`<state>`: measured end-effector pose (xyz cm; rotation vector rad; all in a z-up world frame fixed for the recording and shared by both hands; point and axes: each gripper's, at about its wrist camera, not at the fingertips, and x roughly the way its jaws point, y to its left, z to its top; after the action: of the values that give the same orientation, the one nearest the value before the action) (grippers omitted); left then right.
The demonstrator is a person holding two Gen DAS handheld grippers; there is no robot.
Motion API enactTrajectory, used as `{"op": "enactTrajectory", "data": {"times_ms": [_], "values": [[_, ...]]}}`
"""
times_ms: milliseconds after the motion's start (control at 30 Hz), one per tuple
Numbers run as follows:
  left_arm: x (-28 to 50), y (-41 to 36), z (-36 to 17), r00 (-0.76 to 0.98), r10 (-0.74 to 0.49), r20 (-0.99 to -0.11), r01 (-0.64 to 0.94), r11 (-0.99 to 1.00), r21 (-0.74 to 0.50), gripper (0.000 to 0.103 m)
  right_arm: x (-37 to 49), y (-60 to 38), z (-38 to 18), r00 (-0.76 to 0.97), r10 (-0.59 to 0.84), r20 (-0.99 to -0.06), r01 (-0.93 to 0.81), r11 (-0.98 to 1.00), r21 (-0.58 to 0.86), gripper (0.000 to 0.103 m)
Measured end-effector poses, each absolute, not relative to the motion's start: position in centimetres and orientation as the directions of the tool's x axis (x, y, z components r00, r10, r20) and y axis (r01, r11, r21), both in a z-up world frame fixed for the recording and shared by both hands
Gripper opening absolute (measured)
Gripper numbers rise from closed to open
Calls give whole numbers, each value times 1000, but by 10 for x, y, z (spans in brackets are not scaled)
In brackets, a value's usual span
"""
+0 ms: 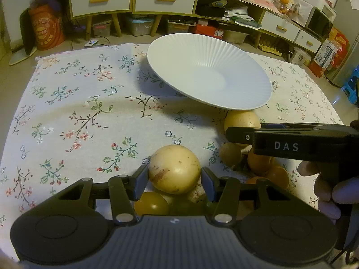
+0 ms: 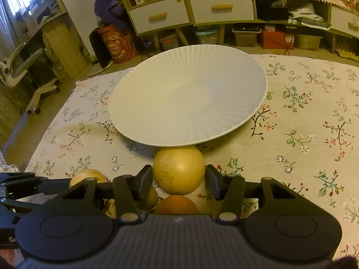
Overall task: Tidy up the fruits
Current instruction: 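Grasp the pale round fruit with the left tool while the right tool grasps the yellow grapefruit, then lift the pale fruit with the left tool while the right tool lifts the grapefruit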
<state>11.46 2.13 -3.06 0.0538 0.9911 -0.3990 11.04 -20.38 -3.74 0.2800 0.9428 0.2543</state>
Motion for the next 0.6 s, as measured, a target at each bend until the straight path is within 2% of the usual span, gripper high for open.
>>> {"op": "enactTrajectory", "data": {"times_ms": [600], "values": [[114, 20, -30, 490, -310, -815, 354, 925, -139, 40, 103, -214, -32, 518, 350, -780, -43, 922, 385, 46]]}}
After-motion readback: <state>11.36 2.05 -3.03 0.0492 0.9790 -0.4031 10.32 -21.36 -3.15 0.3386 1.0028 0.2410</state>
